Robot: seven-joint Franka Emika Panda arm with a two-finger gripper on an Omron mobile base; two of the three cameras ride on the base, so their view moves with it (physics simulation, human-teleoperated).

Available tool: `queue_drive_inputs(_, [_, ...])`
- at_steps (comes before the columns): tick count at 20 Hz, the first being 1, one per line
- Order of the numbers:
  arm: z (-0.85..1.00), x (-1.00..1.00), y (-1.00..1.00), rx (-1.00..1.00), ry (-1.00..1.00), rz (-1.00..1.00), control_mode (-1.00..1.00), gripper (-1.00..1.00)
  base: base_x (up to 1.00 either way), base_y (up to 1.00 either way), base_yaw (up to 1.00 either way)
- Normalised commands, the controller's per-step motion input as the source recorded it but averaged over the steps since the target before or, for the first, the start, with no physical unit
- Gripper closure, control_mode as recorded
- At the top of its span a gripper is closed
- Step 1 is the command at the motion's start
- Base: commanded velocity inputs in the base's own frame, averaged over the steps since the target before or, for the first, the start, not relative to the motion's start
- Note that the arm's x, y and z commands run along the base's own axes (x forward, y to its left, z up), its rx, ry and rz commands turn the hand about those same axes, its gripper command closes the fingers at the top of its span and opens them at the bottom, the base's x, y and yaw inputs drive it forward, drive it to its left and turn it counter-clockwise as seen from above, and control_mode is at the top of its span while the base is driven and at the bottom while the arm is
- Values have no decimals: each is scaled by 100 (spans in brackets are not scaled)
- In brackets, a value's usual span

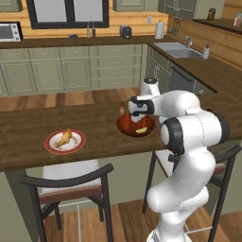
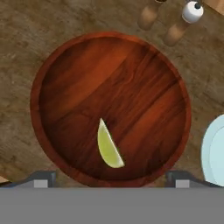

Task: Pick the chicken drumstick and lemon wedge from their plates and place them in the bowl. Then put the bowl in the fridge.

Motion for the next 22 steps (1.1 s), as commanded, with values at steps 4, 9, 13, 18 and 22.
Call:
queue_drive_inputs(4, [49,-100,0,7,-16,-30,-100,-100,0,0,0])
queue_drive_inputs(9, [41,-100,0,13,-10,-39,-100,-100,0,0,0])
queue_drive_inputs(13, [22,-100,-2,21,0,-41,-100,-100,0,0,0])
queue_drive_inputs(18, [54,-100,-8,23,0,-20,-100,-100,0,0,0])
queue_drive_inputs(22, [29,-100,0,10,0,-1,-100,-100,0,0,0])
